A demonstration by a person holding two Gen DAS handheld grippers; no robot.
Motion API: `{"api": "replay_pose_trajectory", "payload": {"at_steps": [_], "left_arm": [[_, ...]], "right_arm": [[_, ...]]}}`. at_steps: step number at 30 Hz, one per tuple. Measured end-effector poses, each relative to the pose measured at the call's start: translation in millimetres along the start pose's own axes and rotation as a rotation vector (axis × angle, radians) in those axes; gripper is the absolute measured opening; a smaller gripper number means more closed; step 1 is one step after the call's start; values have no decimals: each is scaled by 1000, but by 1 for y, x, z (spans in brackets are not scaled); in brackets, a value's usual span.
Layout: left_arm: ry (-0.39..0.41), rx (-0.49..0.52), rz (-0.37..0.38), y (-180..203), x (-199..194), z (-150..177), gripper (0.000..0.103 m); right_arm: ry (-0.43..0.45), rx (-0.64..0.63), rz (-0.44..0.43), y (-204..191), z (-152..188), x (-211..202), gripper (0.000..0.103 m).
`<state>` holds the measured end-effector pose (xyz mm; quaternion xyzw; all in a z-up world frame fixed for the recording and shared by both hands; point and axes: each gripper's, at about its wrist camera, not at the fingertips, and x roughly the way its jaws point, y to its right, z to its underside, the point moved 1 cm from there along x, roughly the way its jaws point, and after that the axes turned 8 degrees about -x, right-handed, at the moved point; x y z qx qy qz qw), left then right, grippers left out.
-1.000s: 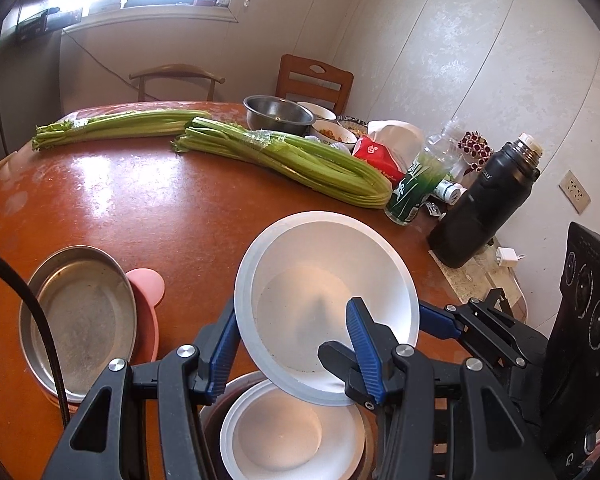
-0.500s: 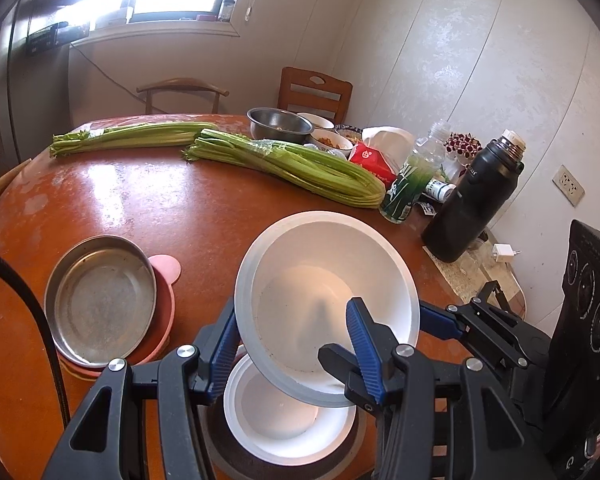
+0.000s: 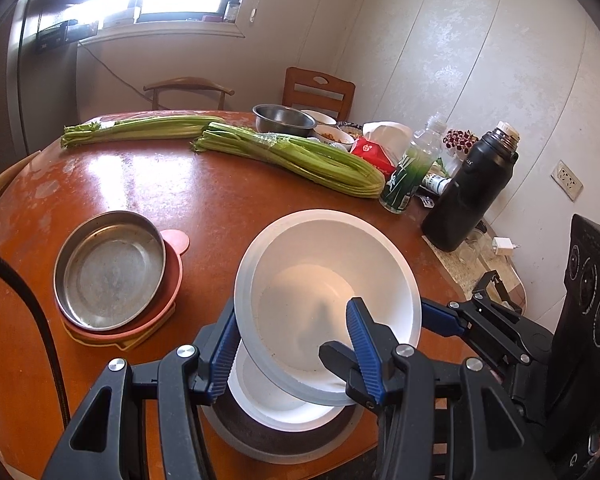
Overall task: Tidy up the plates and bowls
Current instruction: 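Carry the second white bowl over the steel bowl and lower it in, then press the white bowl down into the stack and open both tools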
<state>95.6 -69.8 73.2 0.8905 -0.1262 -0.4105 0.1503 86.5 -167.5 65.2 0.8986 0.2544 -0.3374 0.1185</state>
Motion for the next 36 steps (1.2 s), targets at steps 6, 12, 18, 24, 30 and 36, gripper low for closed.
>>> {"api": "replay_pose_trajectory", "payload": {"at_steps": [6, 12, 18, 24, 30, 36], "left_arm": [[-4, 1, -5, 0, 0, 7, 52], [-24, -2, -10, -4, 6, 17, 52], [-48, -6, -13, -7, 14, 25, 52], [-68, -13, -14, -11, 22, 29, 52], [-89, -17, -23, -14, 30, 33, 52], [-97, -15, -24, -15, 33, 35, 52]], "right_arm": [[-1, 5, -5, -3, 6, -2, 63], [-18, 11, -11, -7, 18, 2, 63], [-42, 21, -16, -11, 27, 9, 63], [-59, 25, -17, -13, 33, 14, 63], [-88, 29, -14, -13, 39, 22, 63], [-103, 26, 0, -15, 42, 27, 63]]}}
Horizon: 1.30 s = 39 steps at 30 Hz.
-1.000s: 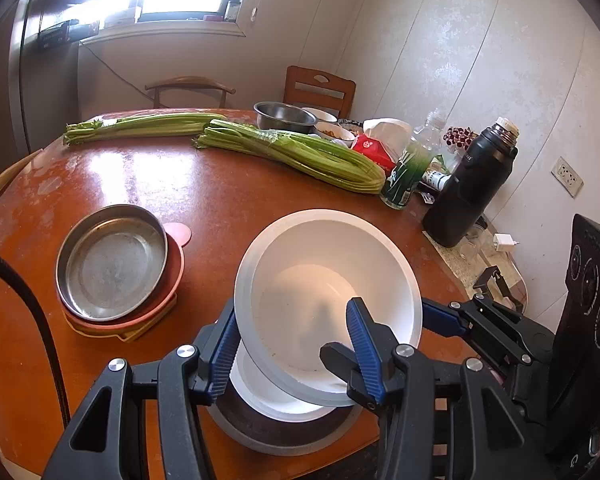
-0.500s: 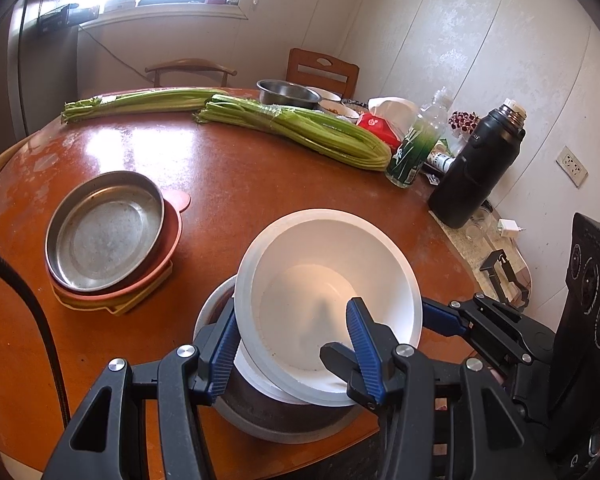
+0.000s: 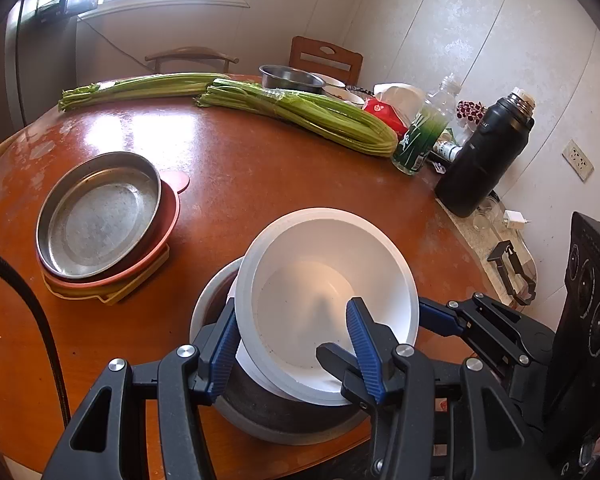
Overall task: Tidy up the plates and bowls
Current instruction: 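Press the white bowl down into the stack and open both tools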
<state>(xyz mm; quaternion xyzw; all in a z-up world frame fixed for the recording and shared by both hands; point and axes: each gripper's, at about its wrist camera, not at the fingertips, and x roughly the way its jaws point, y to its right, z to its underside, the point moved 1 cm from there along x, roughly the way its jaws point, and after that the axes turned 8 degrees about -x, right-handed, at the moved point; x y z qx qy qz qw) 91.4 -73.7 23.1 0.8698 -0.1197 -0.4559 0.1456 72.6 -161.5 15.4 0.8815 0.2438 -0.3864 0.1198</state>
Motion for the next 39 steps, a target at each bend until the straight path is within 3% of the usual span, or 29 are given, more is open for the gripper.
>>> {"api": "replay_pose_trajectory", "payload": {"at_steps": [21, 39], "left_arm": [[-23, -27, 9, -14, 6, 5, 52], [15, -53, 18, -27, -9, 1, 52]], "right_arm": [[-22, -22, 28, -9, 0, 7, 63], [-7, -43, 51, -10, -9, 0, 63]]}}
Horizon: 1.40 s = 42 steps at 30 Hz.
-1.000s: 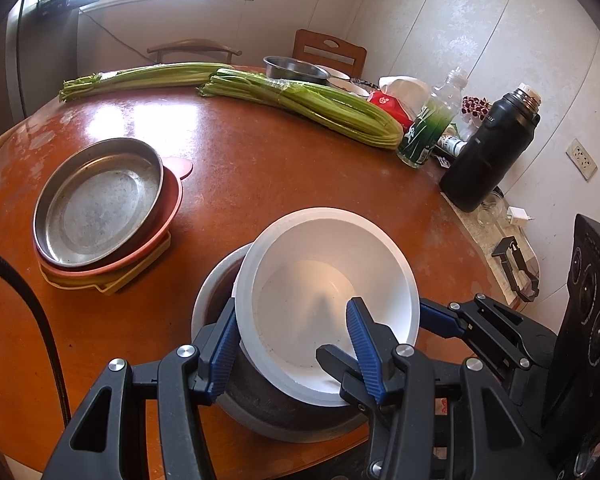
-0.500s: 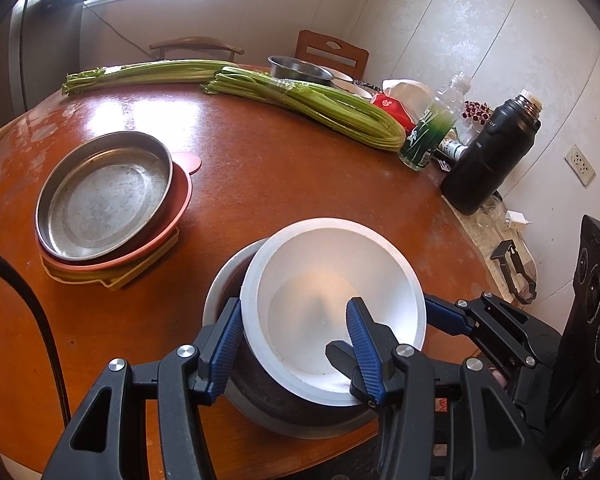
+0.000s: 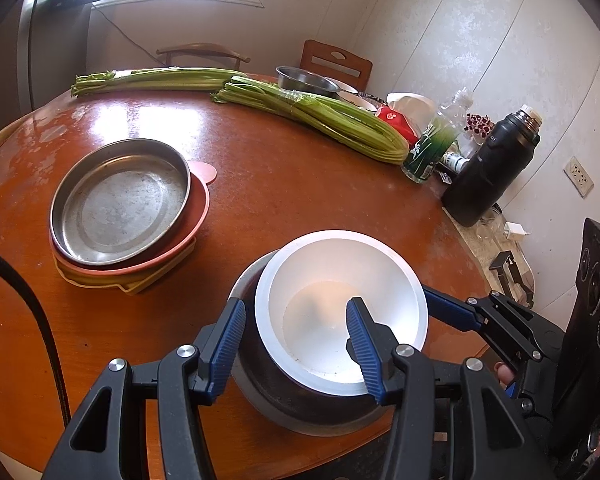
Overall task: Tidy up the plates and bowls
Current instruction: 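Press the white bowl down into the stack and open both tools, then grasp the silver steel bowl rim with both tools and lift it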
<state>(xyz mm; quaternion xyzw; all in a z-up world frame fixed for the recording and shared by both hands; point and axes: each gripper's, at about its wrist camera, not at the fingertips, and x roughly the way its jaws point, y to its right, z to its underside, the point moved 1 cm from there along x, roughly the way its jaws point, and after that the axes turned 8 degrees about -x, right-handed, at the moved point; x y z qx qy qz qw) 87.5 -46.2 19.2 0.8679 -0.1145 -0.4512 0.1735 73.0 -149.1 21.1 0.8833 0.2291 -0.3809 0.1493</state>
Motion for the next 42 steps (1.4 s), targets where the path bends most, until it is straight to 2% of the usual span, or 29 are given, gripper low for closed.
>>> {"api": "replay_pose_trajectory", "payload": {"at_steps": [17, 24, 35, 42], "left_arm": [[42, -33, -2, -13, -15, -6, 52], [35, -46, -16, -20, -12, -5, 53], [4, -55, -51, -23, 5, 1, 53], [-21, -65, -36, -27, 13, 2, 53]], "right_arm": [[36, 28, 28, 12, -4, -11, 63], [35, 59, 39, 23, 0, -12, 63], [-8, 156, 5, 42, 20, 1, 63], [-44, 207, -24, 45, 28, 13, 64]]}}
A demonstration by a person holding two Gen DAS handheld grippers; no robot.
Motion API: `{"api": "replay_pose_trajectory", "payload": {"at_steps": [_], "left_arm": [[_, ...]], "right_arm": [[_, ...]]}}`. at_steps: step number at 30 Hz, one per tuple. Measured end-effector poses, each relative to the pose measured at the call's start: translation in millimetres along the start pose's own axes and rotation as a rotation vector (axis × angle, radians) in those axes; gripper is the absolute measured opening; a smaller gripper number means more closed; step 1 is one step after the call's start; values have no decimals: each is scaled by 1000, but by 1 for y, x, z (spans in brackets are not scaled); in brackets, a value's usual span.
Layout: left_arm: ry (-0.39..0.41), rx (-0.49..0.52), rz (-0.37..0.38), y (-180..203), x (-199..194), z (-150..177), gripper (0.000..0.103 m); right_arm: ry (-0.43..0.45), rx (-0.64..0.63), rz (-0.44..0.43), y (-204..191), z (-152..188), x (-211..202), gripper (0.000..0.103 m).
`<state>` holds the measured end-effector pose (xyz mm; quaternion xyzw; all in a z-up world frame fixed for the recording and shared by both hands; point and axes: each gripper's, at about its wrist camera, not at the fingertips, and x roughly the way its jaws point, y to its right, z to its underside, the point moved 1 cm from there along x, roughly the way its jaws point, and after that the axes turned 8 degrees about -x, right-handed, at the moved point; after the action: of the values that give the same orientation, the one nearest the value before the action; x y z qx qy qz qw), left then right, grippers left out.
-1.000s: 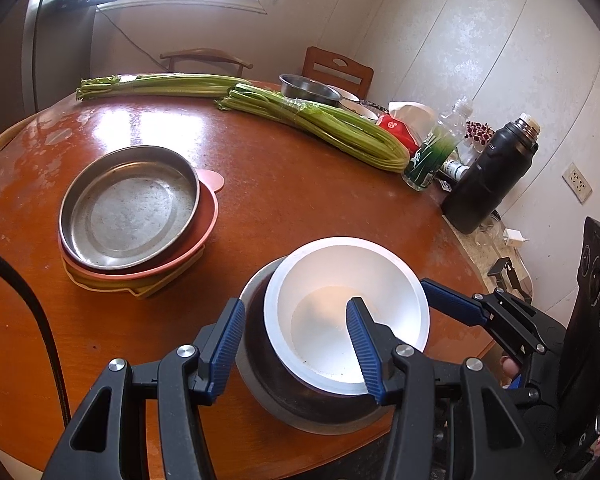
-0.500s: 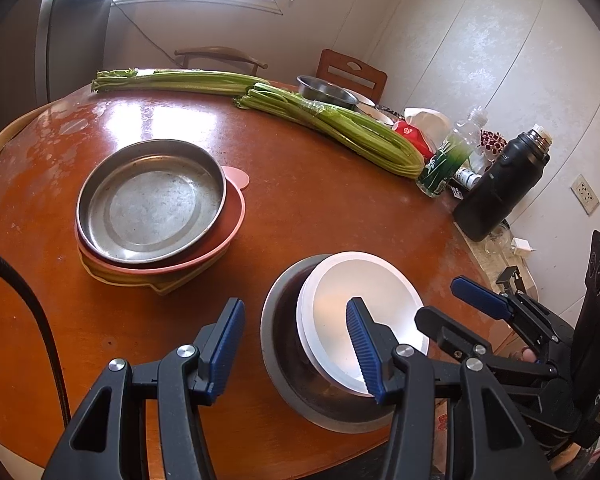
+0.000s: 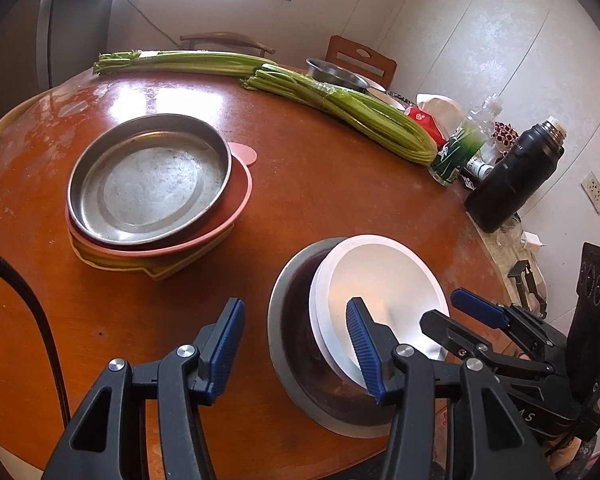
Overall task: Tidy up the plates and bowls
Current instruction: 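Grasp the silver steel bowl rim with both tools and lift it, then carry the steel bowl with nested white bowls over the plate stack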
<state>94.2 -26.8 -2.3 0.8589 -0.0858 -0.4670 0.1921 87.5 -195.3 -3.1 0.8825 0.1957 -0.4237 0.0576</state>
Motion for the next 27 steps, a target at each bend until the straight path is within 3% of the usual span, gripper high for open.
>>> {"api": "replay_pose_trajectory", "payload": {"at_steps": [13, 27], "left_arm": [[-42, -3, 24, -1, 18, 1, 53], [-102, -6, 55, 1, 37, 3, 55]], "right_arm": [[-68, 57, -86, 0, 7, 22, 70], [-116, 12, -146, -18, 9, 38, 70]]}}
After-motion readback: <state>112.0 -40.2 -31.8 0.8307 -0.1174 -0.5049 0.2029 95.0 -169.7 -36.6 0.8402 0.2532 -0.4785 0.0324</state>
